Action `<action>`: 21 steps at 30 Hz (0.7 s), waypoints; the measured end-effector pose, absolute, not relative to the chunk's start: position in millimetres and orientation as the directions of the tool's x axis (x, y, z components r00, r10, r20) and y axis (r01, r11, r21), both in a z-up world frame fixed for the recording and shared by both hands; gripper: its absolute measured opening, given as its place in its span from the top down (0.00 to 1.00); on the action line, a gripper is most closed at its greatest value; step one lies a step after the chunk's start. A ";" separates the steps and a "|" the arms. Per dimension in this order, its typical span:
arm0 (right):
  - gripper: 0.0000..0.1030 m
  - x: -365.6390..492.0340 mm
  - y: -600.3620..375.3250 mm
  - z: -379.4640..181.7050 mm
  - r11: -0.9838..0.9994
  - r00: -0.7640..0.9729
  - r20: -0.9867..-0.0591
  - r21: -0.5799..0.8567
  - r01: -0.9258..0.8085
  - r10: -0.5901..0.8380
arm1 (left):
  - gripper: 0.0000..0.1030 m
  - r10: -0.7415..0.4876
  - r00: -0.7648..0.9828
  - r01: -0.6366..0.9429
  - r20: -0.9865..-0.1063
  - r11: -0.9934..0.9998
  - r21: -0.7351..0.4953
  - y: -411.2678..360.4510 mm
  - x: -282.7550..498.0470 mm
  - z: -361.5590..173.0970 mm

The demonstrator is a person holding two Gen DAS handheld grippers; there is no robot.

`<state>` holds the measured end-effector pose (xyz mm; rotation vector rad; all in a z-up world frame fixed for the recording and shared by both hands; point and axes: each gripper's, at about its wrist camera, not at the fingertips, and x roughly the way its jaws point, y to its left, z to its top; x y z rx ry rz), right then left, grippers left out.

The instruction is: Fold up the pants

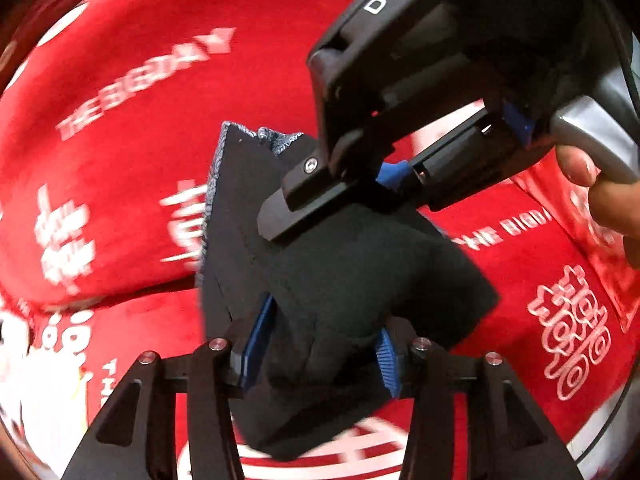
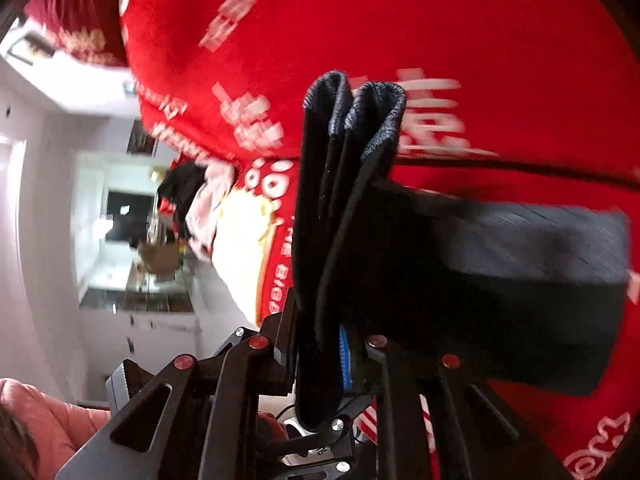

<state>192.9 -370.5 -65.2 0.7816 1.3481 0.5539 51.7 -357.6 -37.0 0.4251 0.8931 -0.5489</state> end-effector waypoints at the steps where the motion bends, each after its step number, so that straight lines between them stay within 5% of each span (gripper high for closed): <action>1: 0.82 183.9 -385.3 -71.4 0.630 0.170 -0.638 0.769 0.108 0.751 | 0.54 -0.265 0.497 0.623 -0.826 0.772 0.127 -371.6 46.8 -42.9; 7: 0.81 147.6 -461.6 -141.2 0.625 0.169 -0.663 0.747 0.227 0.730 | 0.54 -0.177 0.429 0.678 -0.886 0.711 0.187 -441.6 28.9 -113.4; 11: 0.81 137.5 -486.6 -195.9 0.610 0.158 -0.672 0.729 0.311 0.724 | 0.23 -0.163 0.369 0.714 -0.915 0.680 0.166 -457.2 21.7 -145.2; 17: 0.81 127.7 -495.1 -209.2 0.580 0.175 -0.659 0.736 0.351 0.731 | 0.23 -0.150 0.349 0.705 -0.925 0.692 0.154 -442.6 22.0 -133.2; 21: 0.90 137.7 -480.8 -172.9 0.681 0.176 -0.719 0.693 0.236 0.672 | 0.23 -0.153 0.367 0.638 -0.918 0.759 0.129 -408.1 26.7 -103.3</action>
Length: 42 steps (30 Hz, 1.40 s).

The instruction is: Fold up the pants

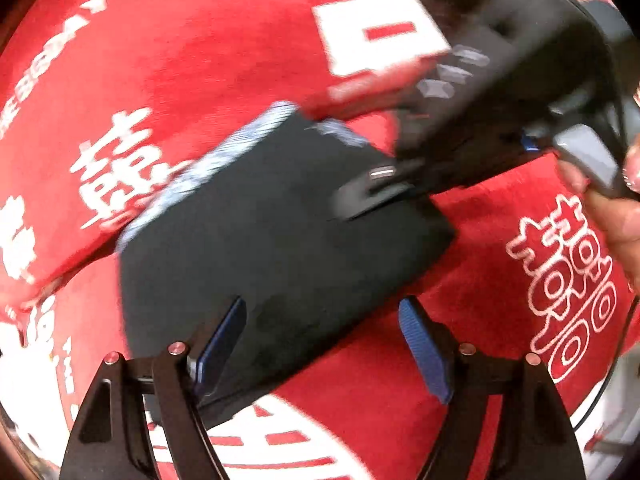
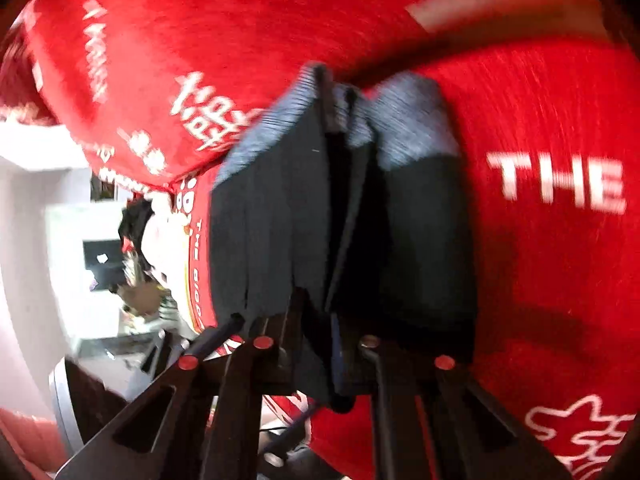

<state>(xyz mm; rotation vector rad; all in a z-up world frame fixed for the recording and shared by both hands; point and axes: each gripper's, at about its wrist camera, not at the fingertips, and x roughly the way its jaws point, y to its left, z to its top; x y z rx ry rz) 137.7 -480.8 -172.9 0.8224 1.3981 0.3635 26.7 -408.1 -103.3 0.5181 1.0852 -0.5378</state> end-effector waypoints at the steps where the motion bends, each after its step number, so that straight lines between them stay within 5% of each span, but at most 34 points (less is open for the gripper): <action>1: 0.90 141.1 -474.5 -164.9 0.708 0.172 -0.740 0.673 0.215 0.650 | 0.23 -0.146 0.378 0.617 -0.914 0.776 0.132 -398.8 31.4 -98.8; 5: 0.90 152.4 -454.4 -168.1 0.857 0.086 -0.864 0.503 0.114 0.496 | 0.05 -0.087 0.364 0.524 -0.927 0.842 0.127 -368.4 56.3 -106.6; 13: 0.83 139.6 -450.5 -176.9 0.867 0.099 -0.891 0.454 0.206 0.443 | 0.05 -0.068 0.205 0.338 -0.976 0.941 0.005 -327.6 93.1 -144.1; 31: 0.82 120.5 -422.0 -127.8 0.937 0.192 -0.951 0.280 0.210 0.241 | 0.01 -0.044 0.183 0.321 -0.982 0.947 0.018 -332.6 97.1 -171.5; 35: 0.53 123.7 -398.8 -143.7 0.950 0.137 -0.959 0.270 0.156 0.250 | 0.01 -0.036 0.175 0.327 -0.984 0.945 0.024 -334.2 96.5 -176.4; 42: 0.47 116.2 -402.5 -159.5 0.958 0.099 -0.970 0.235 0.163 0.221 | 0.00 -0.013 0.170 0.329 -0.985 0.943 0.044 -339.8 103.0 -185.4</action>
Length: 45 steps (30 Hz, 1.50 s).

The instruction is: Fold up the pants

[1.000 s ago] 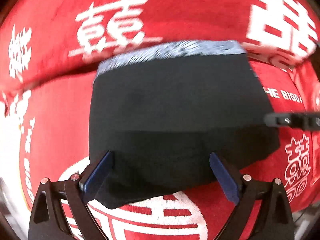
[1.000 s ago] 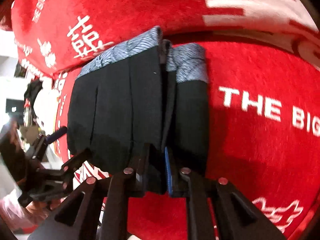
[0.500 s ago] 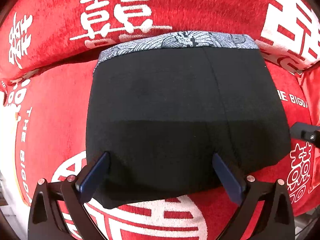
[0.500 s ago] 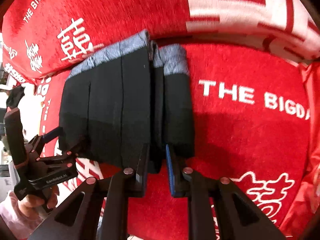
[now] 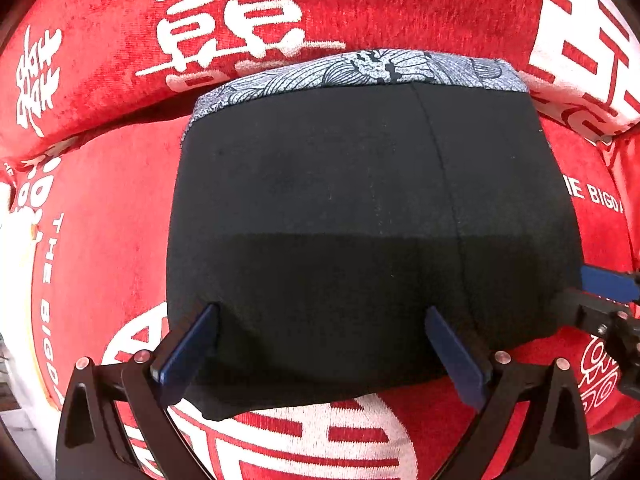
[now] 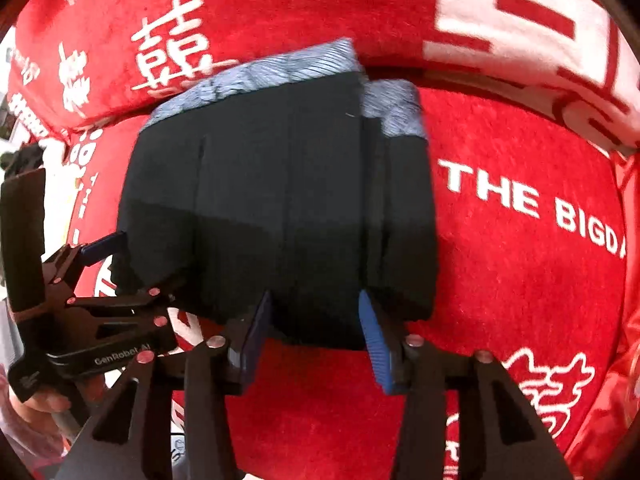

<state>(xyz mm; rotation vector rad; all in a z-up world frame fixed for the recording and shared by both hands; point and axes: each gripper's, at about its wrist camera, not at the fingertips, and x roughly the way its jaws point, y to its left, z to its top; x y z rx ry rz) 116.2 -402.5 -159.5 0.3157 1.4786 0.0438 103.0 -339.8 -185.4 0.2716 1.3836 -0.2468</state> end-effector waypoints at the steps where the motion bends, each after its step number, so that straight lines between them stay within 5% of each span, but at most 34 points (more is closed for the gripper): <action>1: 0.47 113.7 -408.7 -159.5 0.946 0.097 -0.964 0.261 0.191 0.247 | 0.00 -0.011 0.167 0.327 -0.986 0.944 0.045 -340.7 103.6 -185.2; 20: 0.37 94.8 -439.8 -147.7 0.900 0.107 -0.948 0.319 0.298 0.301 | 0.00 -0.027 0.104 0.300 -0.994 0.954 0.005 -318.2 128.1 -171.9; 34: 0.15 101.8 -462.6 -144.8 0.881 0.181 -0.930 0.361 0.305 0.319 | 0.00 -0.145 0.105 0.244 -0.984 0.963 -0.116 -257.6 171.4 -170.0; 45: 0.00 113.9 -482.1 -169.8 0.804 0.171 -0.866 0.500 0.321 0.470 | 0.00 -0.276 -0.019 0.150 -0.961 0.949 -0.276 -215.1 204.2 -206.1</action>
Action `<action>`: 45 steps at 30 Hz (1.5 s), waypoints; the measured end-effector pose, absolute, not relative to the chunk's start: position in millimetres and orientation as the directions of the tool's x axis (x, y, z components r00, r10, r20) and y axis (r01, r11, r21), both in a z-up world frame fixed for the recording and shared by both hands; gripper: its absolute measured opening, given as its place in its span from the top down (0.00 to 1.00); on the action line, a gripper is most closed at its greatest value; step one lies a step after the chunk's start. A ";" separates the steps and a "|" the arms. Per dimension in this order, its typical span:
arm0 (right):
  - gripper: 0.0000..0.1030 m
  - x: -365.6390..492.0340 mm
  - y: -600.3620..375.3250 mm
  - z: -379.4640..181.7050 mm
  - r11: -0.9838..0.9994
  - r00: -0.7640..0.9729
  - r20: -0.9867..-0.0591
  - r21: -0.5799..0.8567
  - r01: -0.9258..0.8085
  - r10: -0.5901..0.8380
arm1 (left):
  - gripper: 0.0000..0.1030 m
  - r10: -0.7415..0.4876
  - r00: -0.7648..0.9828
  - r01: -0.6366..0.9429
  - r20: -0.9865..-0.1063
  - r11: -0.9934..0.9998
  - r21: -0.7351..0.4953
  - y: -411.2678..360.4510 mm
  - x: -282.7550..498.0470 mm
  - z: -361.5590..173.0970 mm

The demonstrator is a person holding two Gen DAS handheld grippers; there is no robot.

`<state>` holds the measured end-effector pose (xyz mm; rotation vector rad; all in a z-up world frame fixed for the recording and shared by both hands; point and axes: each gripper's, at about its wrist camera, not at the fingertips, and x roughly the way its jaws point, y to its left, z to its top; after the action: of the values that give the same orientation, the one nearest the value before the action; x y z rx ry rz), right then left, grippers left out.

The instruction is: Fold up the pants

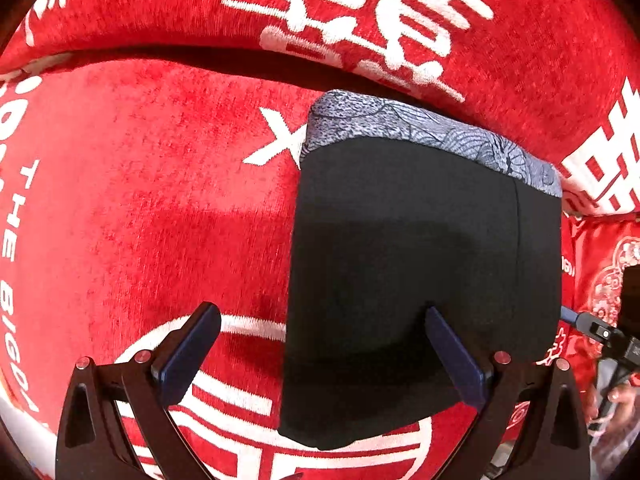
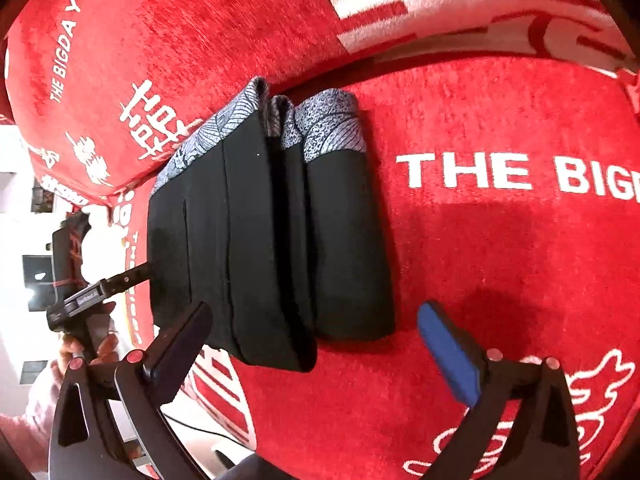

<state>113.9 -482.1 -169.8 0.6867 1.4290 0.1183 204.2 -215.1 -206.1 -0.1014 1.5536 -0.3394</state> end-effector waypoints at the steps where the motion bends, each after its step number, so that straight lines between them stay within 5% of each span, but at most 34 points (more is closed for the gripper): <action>1: 0.00 115.0 -482.4 -171.2 0.802 0.169 -0.863 0.505 0.319 0.476 | 0.00 -0.282 -0.020 0.150 -0.959 0.948 -0.282 -211.9 206.1 -207.1; 15: 0.00 141.6 -498.4 -214.5 0.643 0.172 -0.703 0.704 0.300 0.690 | 0.00 -0.469 -0.121 0.136 -0.875 0.865 -0.483 -190.1 239.0 -249.7; 29: 0.01 160.4 -494.9 -227.4 0.617 0.144 -0.674 0.727 0.301 0.724 | 0.00 -0.475 -0.123 0.127 -0.871 0.863 -0.488 -190.4 231.0 -247.6; 31: 0.09 162.1 -490.5 -224.1 0.667 0.115 -0.719 0.683 0.299 0.685 | 0.02 -0.462 -0.091 0.135 -0.882 0.872 -0.471 -205.1 223.6 -243.7; 36: 0.51 152.7 -503.2 -217.4 0.629 0.154 -0.705 0.694 0.352 0.692 | 0.26 -0.445 0.002 0.202 -0.896 0.877 -0.435 -207.0 207.8 -214.5; 39: 0.58 147.6 -504.6 -207.0 0.596 0.192 -0.681 0.719 0.358 0.706 | 0.34 -0.450 0.018 0.223 -0.893 0.872 -0.435 -204.3 201.0 -200.9; 45: 0.58 136.5 -497.9 -186.0 0.532 0.226 -0.627 0.764 0.364 0.746 | 0.36 -0.461 0.024 0.271 -0.887 0.857 -0.438 -202.0 191.8 -172.5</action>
<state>136.5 -497.9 -186.0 1.0510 1.3806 0.3441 191.8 -202.0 -172.5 -0.1620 1.4410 -0.5696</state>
